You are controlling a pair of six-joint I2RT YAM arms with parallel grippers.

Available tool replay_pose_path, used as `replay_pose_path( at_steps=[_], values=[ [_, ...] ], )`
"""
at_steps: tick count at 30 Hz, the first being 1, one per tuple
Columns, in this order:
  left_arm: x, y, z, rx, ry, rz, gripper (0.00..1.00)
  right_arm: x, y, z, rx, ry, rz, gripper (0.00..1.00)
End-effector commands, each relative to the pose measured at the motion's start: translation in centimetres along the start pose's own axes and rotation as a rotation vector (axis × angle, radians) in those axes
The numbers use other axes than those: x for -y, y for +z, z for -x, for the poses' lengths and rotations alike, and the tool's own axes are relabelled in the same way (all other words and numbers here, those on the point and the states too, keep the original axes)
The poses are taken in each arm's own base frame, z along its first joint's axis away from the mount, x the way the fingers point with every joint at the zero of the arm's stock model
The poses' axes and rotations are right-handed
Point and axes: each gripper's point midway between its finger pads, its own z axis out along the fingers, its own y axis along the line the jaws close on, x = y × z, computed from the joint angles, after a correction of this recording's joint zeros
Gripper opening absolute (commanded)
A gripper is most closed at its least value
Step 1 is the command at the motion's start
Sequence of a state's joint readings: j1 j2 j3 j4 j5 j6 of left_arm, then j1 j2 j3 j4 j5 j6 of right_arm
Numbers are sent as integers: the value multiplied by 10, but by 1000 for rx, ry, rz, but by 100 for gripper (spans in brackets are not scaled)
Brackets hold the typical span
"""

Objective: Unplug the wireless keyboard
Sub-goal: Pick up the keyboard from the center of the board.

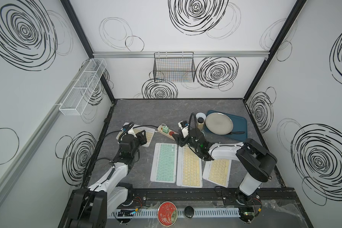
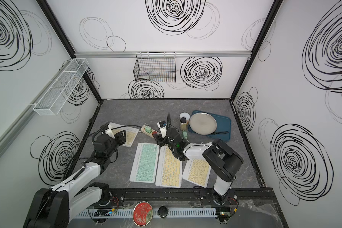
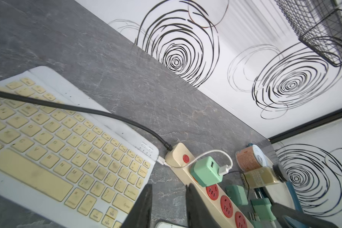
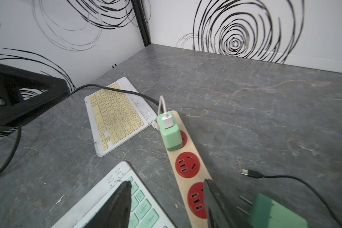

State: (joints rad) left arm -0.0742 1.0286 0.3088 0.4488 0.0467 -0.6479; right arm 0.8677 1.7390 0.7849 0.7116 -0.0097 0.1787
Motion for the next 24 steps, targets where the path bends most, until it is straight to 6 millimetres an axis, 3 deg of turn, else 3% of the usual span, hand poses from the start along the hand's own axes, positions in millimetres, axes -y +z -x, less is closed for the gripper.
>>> replay_pose_path(
  at_steps=[1, 9, 14, 24],
  values=[
    [-22, -6, 9, 63, -57, 65, 36, -34, 12, -1, -2, 5, 73, 59],
    [-60, -21, 13, 111, -195, 144, 49, -78, 53, -19, -74, 75, 142, 57],
    [-89, -44, 18, 205, -309, 207, 70, -68, 74, -25, -105, 130, 69, 59],
    [-110, -67, 19, 263, -386, 271, 79, -46, 106, -37, -90, 332, 0, 61]
  ],
)
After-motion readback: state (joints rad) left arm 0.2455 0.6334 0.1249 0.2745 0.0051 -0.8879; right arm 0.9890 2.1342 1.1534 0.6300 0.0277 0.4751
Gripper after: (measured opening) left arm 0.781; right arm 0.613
